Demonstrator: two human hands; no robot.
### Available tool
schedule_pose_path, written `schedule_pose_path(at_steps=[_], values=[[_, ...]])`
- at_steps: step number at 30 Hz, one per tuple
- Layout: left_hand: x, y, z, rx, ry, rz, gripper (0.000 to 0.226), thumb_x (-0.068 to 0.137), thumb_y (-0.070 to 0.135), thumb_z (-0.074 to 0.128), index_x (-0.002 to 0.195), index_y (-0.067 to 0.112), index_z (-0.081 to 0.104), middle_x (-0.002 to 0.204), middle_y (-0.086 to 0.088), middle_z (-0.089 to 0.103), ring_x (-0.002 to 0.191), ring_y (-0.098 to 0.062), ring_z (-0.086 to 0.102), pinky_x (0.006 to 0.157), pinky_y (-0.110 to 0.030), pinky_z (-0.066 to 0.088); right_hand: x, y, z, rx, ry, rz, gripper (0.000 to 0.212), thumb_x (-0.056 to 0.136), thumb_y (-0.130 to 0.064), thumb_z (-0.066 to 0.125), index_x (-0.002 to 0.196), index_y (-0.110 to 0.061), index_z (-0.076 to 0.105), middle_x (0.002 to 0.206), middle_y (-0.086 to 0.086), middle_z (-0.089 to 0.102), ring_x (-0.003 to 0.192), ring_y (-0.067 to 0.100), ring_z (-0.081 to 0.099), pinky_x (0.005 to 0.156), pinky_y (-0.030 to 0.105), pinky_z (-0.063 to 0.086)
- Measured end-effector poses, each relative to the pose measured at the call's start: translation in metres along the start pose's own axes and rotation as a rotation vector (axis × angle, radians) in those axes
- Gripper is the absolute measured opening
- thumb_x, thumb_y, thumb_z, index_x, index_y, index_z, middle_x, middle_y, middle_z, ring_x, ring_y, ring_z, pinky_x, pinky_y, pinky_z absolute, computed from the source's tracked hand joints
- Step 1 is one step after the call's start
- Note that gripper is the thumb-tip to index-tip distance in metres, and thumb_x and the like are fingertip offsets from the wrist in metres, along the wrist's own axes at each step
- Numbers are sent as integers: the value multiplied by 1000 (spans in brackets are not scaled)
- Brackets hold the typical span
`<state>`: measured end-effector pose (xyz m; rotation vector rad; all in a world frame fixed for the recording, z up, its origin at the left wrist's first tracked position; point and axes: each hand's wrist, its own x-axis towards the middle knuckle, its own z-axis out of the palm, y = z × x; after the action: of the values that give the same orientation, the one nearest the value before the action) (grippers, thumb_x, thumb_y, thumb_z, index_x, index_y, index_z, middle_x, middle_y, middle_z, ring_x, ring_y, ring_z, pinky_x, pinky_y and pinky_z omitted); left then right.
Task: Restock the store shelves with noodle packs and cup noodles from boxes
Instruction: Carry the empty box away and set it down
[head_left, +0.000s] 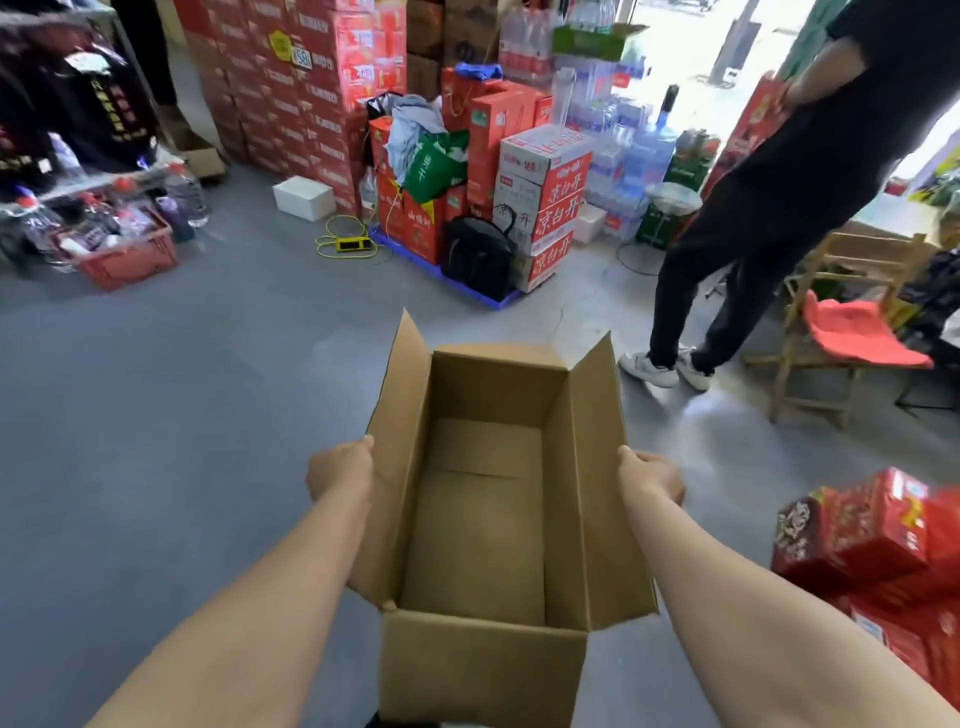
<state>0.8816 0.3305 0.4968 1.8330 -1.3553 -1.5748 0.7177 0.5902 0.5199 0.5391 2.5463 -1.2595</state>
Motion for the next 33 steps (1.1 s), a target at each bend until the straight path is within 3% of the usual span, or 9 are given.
schedule_pose_path(at_steps=[4,8,13,17,22,28,31,33], values=[[48,33,42,21,-66,-5,41,93,28,71,121,0,63,128,-18,63,114,-37,61,85,-37,48,41,-30,42,32,30,45,31,103,-32,56,109,-10,76,90,11,63,76,26,51,75,28,41],[100,76,80,49,-101,-25,42,93,29,71,123,0,62,130,-17,62,116,-37,60,93,-40,51,78,-64,82,82,72,97,29,102,-33,59,115,-13,76,91,9,64,75,25,54,77,27,43],[157,111,126,110,-163,24,37,94,31,70,119,3,68,126,-14,66,114,-34,62,92,-38,52,122,-88,119,167,110,177,31,98,-36,64,118,-14,75,112,10,72,103,32,65,94,35,50],[185,119,161,132,-186,15,29,94,31,70,112,8,71,121,-10,68,96,-26,60,84,-32,49,156,-94,144,231,149,231,29,96,-35,68,114,-14,76,109,7,73,89,25,64,85,28,50],[213,121,203,133,-186,13,34,94,27,71,122,8,71,129,-11,67,121,-31,61,99,-36,48,194,-109,160,178,162,212,29,100,-32,62,115,-11,75,110,12,73,99,32,66,86,29,47],[242,112,238,116,-179,-54,33,94,27,70,123,11,71,129,-10,67,120,-30,61,92,-32,48,236,-113,181,111,145,222,30,101,-32,61,117,-10,75,96,7,68,90,28,61,83,31,49],[255,111,261,99,-184,-60,35,94,27,70,124,9,70,130,-9,67,122,-30,60,100,-37,48,260,-118,192,100,150,226,30,102,-30,60,121,-11,73,114,9,71,104,30,63,89,30,47],[263,108,275,93,-173,-59,35,94,26,71,124,8,70,129,-10,67,121,-28,60,96,-33,46,274,-119,200,100,145,228,28,102,-29,61,119,-11,74,113,7,71,98,26,60,88,29,46]])
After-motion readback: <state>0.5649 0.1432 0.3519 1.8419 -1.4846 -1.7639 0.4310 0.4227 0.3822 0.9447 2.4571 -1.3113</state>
